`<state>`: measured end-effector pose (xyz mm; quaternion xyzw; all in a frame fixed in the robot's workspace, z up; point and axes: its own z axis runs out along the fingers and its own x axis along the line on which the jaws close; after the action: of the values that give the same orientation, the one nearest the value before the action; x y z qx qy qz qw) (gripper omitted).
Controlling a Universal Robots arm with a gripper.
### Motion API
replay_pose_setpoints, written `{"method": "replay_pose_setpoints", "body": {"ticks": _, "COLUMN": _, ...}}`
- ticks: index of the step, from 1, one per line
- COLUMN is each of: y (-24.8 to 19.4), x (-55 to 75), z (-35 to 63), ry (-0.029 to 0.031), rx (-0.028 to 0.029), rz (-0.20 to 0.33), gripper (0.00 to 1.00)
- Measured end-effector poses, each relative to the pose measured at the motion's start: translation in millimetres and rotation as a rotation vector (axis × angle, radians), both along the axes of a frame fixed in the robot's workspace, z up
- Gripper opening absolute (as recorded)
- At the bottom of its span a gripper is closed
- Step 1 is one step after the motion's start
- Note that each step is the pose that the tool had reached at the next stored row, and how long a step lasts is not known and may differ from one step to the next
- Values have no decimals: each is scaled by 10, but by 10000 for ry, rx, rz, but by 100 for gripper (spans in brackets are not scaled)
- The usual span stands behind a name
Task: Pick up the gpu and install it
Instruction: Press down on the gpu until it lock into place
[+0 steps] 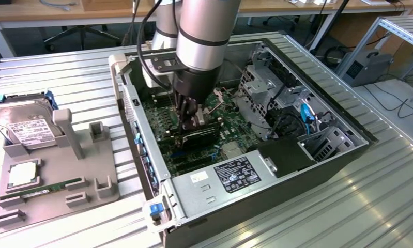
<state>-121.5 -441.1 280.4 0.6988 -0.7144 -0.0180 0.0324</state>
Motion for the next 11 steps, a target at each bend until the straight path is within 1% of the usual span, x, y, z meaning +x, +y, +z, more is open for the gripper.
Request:
{"method": "replay_pose_setpoints", "body": {"ticks": 3, "y": 0, "x": 11, "z": 34, "ry": 1, "rx": 1, "rz": 2, "gripper": 11}}
{"method": "replay_pose_setpoints", "body": {"ticks": 5, "y": 0, "x": 48, "z": 36, "ry": 27, "rx": 1, "rz": 1, "gripper": 11}}
{"method": "replay_pose_setpoints", "body": {"ticks": 9, "y": 0, "x": 174, "z": 37, "ry": 153, "rx": 0, "rz": 1, "gripper": 11}}
{"method": "replay_pose_setpoints", "body": {"ticks": 10, "y": 0, "x": 237, "z": 37, "ry": 217, "rx": 0, "rz": 1, "gripper": 11}}
{"method": "replay_pose_setpoints", "body": {"ticks": 11, "y": 0, "x": 274, "z": 37, "ry": 254, "rx": 0, "rz": 2, "gripper": 11}}
